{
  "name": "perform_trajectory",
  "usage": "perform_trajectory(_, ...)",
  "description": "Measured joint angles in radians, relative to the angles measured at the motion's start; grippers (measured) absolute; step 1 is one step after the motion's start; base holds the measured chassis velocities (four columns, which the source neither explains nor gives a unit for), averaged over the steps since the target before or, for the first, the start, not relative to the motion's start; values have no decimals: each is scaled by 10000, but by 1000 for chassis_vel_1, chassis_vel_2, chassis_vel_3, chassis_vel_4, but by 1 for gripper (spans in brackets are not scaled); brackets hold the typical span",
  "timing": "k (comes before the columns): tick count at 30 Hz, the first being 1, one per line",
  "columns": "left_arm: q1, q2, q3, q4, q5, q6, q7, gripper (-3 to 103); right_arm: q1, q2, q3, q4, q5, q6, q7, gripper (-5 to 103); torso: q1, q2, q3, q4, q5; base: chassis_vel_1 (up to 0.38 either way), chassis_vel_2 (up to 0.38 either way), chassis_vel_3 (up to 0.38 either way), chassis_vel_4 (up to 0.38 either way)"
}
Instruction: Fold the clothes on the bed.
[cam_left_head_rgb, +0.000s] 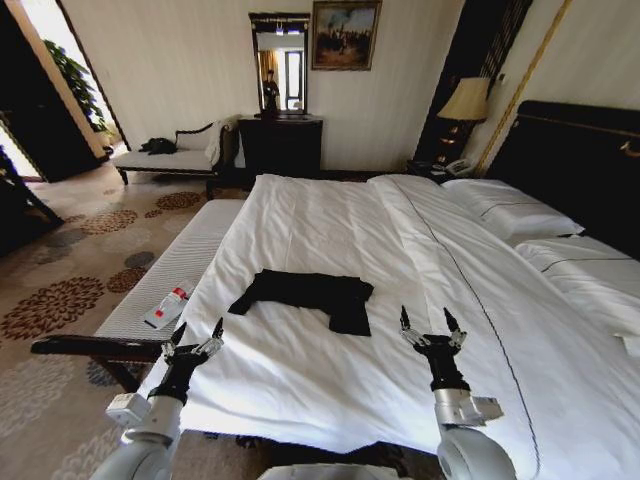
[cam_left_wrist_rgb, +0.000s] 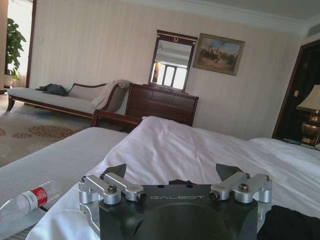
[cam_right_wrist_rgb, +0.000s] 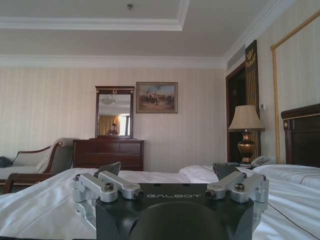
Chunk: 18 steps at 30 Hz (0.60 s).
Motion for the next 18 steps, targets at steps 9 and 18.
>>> perform_trajectory(9, -523, 255, -2, 319, -357, 276, -191, 100, 160, -95, 32, -111, 152, 14, 61, 100, 1, 0, 1, 2, 1, -9, 18, 13, -12)
perform_trajectory(18, -2104, 2494, 82, 2043, -2483, 914, -1604, 100, 1206, -494, -769, -879, 432, 0, 97, 100, 2, -2, 2, 6, -2, 0, 0, 0, 0)
